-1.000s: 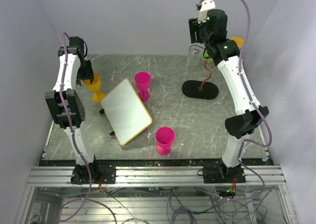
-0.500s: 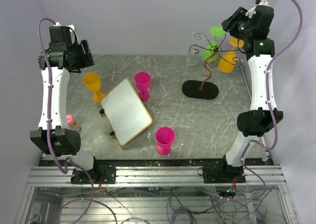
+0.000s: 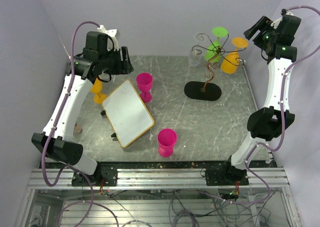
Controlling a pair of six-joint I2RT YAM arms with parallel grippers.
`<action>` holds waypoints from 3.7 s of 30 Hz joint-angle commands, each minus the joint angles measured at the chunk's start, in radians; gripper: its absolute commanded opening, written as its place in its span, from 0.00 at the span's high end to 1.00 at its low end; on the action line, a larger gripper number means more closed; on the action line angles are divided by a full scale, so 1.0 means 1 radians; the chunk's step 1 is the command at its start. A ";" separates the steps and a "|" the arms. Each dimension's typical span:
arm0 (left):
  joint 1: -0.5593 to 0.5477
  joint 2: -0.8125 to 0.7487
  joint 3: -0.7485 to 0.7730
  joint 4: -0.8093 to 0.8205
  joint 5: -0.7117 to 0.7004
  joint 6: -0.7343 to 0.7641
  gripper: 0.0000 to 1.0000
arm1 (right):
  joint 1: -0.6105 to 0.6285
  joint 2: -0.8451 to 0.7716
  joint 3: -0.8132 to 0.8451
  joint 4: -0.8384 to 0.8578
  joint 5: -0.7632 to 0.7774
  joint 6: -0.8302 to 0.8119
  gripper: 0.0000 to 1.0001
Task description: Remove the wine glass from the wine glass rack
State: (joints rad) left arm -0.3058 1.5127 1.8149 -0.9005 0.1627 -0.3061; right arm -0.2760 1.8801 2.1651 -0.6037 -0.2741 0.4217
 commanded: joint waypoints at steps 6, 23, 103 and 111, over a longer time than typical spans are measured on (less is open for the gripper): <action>-0.042 -0.024 0.037 0.038 0.002 -0.025 0.26 | -0.057 0.000 -0.086 0.065 -0.175 0.019 0.41; -0.059 -0.030 0.040 0.029 -0.007 -0.022 0.26 | -0.058 0.056 -0.064 0.100 -0.261 0.089 0.69; -0.084 -0.156 -0.059 0.218 0.166 -0.093 0.17 | -0.034 -0.266 -0.296 0.504 0.065 0.352 1.00; -0.082 -0.214 -0.306 0.815 0.457 -0.401 0.14 | -0.028 -0.469 -0.379 0.723 -0.161 0.548 1.00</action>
State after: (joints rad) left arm -0.3828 1.3205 1.6089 -0.5079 0.4091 -0.4931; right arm -0.3054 1.4891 1.7889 -0.0589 -0.3027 0.8448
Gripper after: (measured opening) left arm 0.863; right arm 0.011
